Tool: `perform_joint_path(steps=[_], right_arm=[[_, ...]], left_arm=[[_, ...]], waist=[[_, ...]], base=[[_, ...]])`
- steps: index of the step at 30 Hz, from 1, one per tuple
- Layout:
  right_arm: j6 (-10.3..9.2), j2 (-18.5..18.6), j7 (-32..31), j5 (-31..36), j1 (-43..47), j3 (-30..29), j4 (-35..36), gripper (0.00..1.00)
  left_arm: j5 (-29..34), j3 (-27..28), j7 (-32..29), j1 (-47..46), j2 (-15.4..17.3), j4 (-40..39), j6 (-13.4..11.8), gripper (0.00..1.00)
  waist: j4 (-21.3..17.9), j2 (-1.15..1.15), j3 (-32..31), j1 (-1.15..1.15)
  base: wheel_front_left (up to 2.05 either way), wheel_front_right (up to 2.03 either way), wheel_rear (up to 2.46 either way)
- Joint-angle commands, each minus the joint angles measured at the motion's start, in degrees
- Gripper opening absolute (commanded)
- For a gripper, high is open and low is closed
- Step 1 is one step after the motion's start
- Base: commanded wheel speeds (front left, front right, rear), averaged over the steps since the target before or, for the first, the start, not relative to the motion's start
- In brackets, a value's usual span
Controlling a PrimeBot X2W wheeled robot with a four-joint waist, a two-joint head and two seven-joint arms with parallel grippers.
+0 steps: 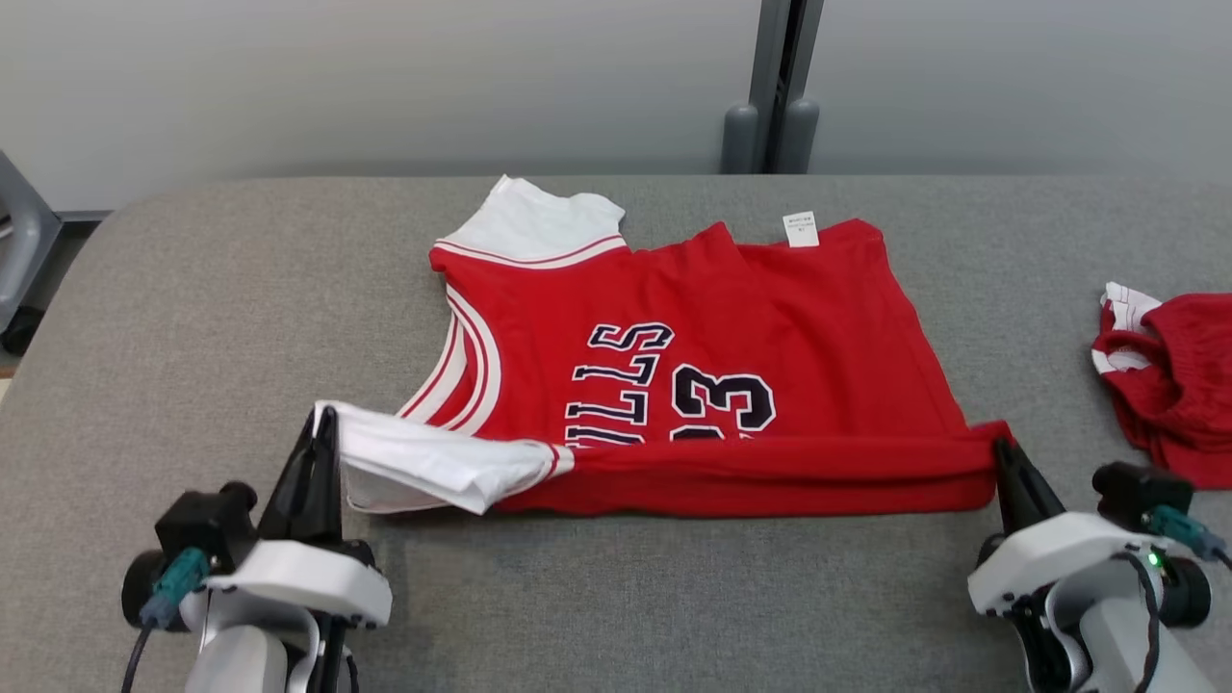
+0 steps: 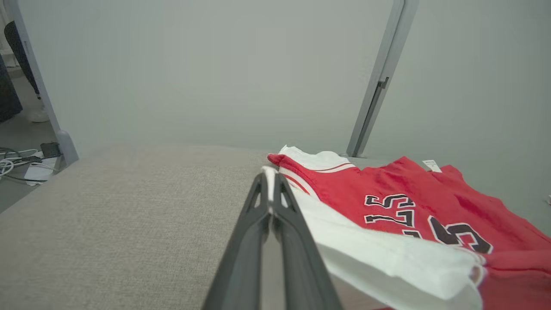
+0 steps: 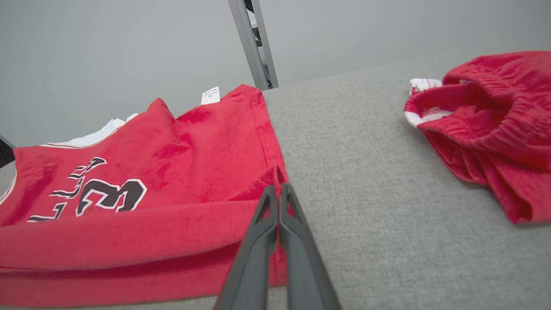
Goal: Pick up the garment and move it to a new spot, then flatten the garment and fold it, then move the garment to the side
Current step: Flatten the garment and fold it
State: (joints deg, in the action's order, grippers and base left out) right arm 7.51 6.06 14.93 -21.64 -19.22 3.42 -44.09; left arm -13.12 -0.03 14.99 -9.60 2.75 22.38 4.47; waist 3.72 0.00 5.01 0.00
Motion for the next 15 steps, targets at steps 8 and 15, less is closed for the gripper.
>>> perform_joint_path(steps=[8, 15], right_arm=[[-0.04, -1.3, 0.3, 4.7, -9.5, -1.5, -2.0, 0.0], [-0.04, -2.2, 0.3, 8.8, -15.5, -2.3, -3.4, 0.0]], left_arm=[[3.9, 0.9, 0.2, -12.7, 0.3, 5.2, -0.2, 0.0], [5.9, 2.6, 0.2, -19.7, 0.4, 8.7, 0.3, 0.0]], waist=[[-1.6, 0.0, 8.8, 0.0], [-1.9, 0.0, 13.2, 0.0]], base=[[0.0, 0.0, 0.0], [0.0, 0.0, 0.0]])
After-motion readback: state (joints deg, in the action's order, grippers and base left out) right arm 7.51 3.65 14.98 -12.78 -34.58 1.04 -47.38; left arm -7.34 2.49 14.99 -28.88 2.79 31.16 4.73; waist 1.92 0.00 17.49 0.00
